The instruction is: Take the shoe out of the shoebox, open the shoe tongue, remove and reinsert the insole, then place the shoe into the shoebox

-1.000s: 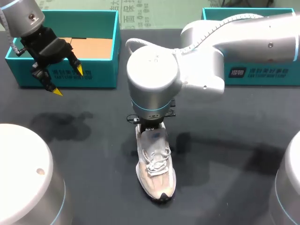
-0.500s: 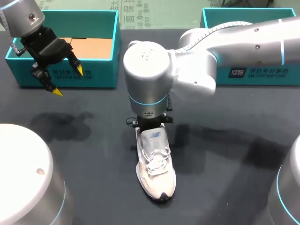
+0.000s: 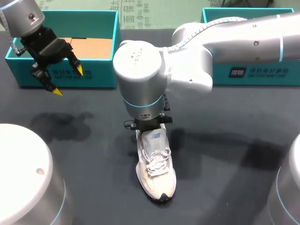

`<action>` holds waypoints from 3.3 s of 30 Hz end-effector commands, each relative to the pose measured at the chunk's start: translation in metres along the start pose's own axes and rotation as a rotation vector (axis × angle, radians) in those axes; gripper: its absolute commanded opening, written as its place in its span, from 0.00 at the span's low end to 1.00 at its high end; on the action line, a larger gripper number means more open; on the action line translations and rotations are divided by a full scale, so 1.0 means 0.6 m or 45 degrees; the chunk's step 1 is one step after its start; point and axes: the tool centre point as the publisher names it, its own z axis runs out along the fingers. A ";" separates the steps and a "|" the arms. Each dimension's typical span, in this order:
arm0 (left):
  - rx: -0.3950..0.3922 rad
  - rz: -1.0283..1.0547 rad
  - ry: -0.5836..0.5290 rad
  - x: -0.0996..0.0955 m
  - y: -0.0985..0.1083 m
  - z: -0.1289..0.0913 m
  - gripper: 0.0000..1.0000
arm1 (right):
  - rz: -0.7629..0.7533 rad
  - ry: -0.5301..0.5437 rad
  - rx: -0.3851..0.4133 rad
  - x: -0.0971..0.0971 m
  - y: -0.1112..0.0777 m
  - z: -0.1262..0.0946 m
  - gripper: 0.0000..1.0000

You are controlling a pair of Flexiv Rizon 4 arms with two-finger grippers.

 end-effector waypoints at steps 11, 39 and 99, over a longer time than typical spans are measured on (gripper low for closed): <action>-0.005 0.000 0.000 0.001 0.000 0.000 1.00 | 0.141 0.088 0.068 0.007 -0.032 0.053 0.00; -0.005 0.000 0.000 0.001 0.000 0.000 1.00 | -0.003 0.159 0.481 -0.014 -0.007 -0.010 0.31; -0.005 0.000 0.000 0.001 0.000 0.000 1.00 | -0.421 0.179 0.464 0.041 -0.031 -0.041 1.00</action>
